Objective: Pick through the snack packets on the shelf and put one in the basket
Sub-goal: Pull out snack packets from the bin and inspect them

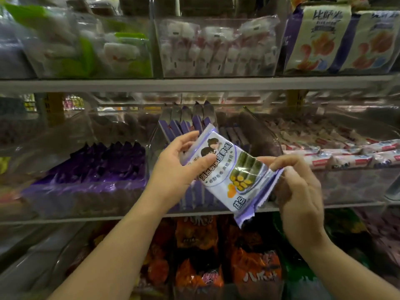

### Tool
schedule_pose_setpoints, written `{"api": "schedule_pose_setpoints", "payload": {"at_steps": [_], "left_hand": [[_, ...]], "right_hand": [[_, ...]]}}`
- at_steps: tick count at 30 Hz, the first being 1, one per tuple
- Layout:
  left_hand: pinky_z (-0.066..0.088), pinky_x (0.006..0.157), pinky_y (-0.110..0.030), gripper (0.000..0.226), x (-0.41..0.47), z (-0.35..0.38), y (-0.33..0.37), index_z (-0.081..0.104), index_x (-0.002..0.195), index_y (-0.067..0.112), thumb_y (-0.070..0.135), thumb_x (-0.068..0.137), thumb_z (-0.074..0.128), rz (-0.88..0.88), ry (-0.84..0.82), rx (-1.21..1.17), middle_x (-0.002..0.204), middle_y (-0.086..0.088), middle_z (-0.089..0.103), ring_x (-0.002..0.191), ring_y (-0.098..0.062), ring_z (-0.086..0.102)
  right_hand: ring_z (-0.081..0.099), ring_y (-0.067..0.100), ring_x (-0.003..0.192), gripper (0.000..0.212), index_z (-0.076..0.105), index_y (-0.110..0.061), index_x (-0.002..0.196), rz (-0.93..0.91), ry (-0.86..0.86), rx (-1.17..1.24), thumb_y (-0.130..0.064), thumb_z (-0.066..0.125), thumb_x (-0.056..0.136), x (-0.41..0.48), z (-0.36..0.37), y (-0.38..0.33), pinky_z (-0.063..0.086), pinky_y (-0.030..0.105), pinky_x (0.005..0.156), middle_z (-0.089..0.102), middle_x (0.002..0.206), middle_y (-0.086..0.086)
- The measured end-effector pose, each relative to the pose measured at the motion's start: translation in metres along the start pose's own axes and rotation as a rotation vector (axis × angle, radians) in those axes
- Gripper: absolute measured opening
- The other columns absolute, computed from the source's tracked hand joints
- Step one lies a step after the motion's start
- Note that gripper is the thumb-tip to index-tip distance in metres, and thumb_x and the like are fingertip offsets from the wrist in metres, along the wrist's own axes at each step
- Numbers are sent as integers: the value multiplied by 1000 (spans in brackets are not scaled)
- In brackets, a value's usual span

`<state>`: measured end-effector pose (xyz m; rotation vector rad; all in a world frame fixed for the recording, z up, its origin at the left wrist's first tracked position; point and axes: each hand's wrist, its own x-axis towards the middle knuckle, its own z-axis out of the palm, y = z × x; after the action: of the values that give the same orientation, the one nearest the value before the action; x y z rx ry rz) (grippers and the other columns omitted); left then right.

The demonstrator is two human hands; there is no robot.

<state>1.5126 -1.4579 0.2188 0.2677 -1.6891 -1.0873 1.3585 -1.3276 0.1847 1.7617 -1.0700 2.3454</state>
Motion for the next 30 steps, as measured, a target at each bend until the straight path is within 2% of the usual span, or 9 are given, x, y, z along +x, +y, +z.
{"api": "schedule_pose_setpoints", "payload": {"at_steps": [4,6,8,12,15,17,20,25,30], "left_hand": [[55,72,-16,61,-28,-24,3,58,114,51,43,60,85,78,-78,229,106,23,63,92,0,69],[56,73,-18,65,-41,-31,3,54,116,59,47,58,82,66,-140,328,106,30,57,93,-1,69],[55,72,-16,68,-54,-32,1,51,117,63,42,61,83,68,-220,359,107,29,57,92,0,69],[53,73,-12,70,-74,-33,-11,50,125,53,32,68,85,132,-267,461,108,23,59,96,1,65],[56,74,-19,64,-88,-38,-26,56,124,44,37,66,83,54,-176,319,106,18,63,91,-5,70],[58,73,-24,60,-96,-40,-38,62,115,43,44,60,85,-67,-70,135,103,14,68,89,-11,72],[57,69,-21,41,-109,-35,-60,73,98,30,42,60,82,-213,45,-104,98,2,76,88,-15,74],[56,62,-24,25,-126,-25,-83,78,87,28,40,64,77,-408,114,-256,95,-8,77,84,-21,74],[57,65,-25,17,-130,-24,-95,78,85,16,25,71,76,-503,108,-425,94,-13,76,82,-19,74]], "right_hand": [[70,13,75,26,68,-21,83,236,-232,-68,-43,55,84,-3,4,-4,55,22,69,73,83,2],[72,12,86,32,70,-26,99,401,-382,-116,-53,67,82,-9,11,0,58,29,78,75,93,-2],[69,5,97,46,66,-27,112,435,-471,-209,-58,60,79,-18,22,3,54,29,87,74,103,-8],[71,19,93,37,70,-25,103,453,-470,-98,-50,54,82,-43,40,13,58,39,82,75,98,3],[73,23,90,27,71,-30,101,543,-428,77,-48,56,87,-61,44,27,59,36,76,76,97,6],[72,27,94,27,70,-29,104,597,-386,168,-45,57,87,-71,47,35,60,41,79,75,101,10],[71,29,99,29,70,-27,105,635,-319,193,-45,59,85,-84,51,47,57,47,85,74,105,11],[70,34,100,30,70,-15,104,784,-252,236,-36,61,85,-101,54,65,53,55,91,73,105,17],[70,38,95,35,68,-6,104,868,-168,269,-34,67,83,-108,53,68,53,56,90,72,101,21]]}}
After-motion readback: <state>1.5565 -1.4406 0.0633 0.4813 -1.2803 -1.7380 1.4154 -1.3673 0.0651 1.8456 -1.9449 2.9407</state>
